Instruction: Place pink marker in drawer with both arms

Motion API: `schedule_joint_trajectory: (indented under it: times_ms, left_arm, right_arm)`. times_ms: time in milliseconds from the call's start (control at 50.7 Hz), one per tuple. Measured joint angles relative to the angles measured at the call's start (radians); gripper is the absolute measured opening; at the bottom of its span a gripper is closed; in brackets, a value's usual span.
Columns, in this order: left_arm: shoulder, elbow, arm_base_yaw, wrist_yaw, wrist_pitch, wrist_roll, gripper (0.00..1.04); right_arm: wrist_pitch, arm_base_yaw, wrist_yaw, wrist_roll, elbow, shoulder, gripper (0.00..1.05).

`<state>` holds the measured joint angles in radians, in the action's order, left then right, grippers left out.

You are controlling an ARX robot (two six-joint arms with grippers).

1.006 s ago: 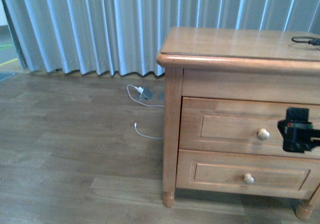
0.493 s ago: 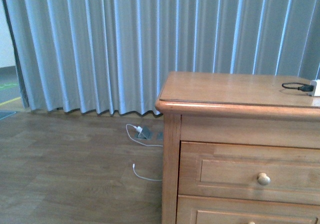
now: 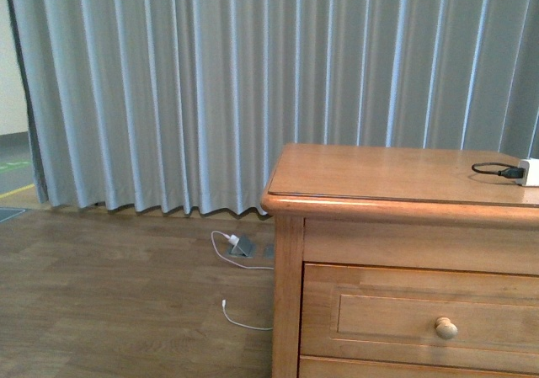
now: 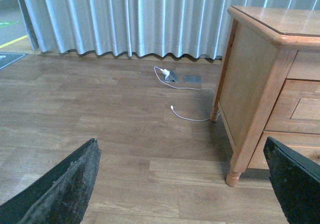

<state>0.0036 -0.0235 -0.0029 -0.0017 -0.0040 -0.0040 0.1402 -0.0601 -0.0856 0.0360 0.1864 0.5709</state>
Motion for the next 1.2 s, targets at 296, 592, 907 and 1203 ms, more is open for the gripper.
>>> schedule_joint_trajectory:
  times_ms: [296, 592, 907, 1203]
  left_arm:
    - [0.0, 0.0, 0.0, 0.0, 0.0, 0.0, 0.99]
    - [0.0, 0.0, 0.0, 0.0, 0.0, 0.0, 0.99]
    - [0.0, 0.0, 0.0, 0.0, 0.0, 0.0, 0.99]
    - [0.0, 0.0, 0.0, 0.0, 0.0, 0.0, 0.99]
  right_arm:
    - [0.234, 0.056, 0.085, -0.029, -0.134, -0.14, 0.31]
    - [0.195, 0.056, 0.086, -0.033, -0.181, -0.236, 0.01]
    - [0.089, 0.057, 0.085, -0.033, -0.181, -0.344, 0.01]
    - [-0.104, 0.057, 0.085, -0.034, -0.18, -0.501, 0.01]
